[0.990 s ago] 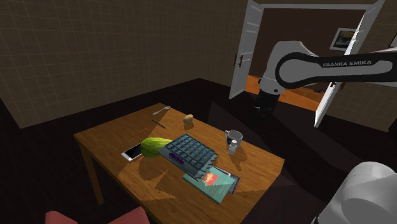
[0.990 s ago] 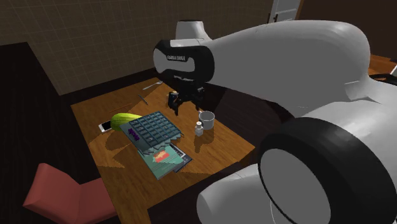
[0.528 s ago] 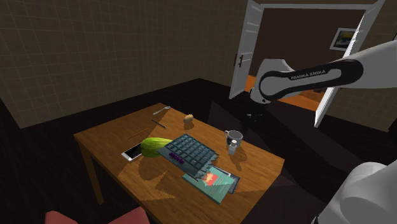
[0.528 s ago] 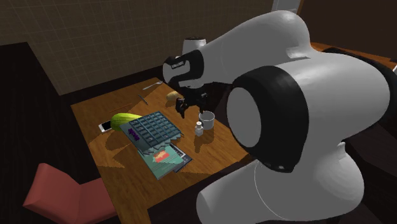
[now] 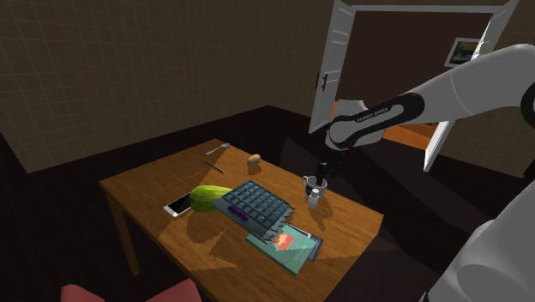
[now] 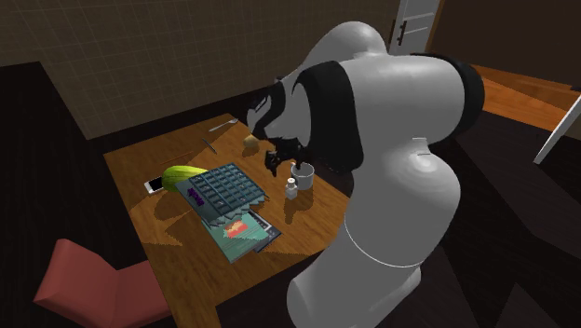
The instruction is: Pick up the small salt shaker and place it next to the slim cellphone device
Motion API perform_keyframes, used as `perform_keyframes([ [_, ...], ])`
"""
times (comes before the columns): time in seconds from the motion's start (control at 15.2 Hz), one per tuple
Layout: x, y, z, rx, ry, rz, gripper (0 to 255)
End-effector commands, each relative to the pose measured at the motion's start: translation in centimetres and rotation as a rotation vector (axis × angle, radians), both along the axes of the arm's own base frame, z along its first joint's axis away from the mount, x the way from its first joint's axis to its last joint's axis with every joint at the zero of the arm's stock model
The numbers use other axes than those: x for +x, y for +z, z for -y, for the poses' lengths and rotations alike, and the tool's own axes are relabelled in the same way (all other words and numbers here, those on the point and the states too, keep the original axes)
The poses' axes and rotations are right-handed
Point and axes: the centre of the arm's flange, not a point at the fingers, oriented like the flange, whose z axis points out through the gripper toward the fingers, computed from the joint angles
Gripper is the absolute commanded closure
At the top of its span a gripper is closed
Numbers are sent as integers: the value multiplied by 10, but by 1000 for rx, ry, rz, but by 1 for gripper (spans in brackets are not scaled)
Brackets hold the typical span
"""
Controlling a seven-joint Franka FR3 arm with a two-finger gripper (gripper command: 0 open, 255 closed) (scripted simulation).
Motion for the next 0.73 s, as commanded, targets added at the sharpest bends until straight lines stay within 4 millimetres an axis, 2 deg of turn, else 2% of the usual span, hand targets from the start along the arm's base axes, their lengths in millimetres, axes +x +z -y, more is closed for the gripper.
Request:
perform_keyframes([
  [0.0,11,-21,14,-5,1,-1,0],
  [0.4,51,-78,51,-18,3,-8,0],
  [0.66,53,-98,53,-18,3,-8,0],
])
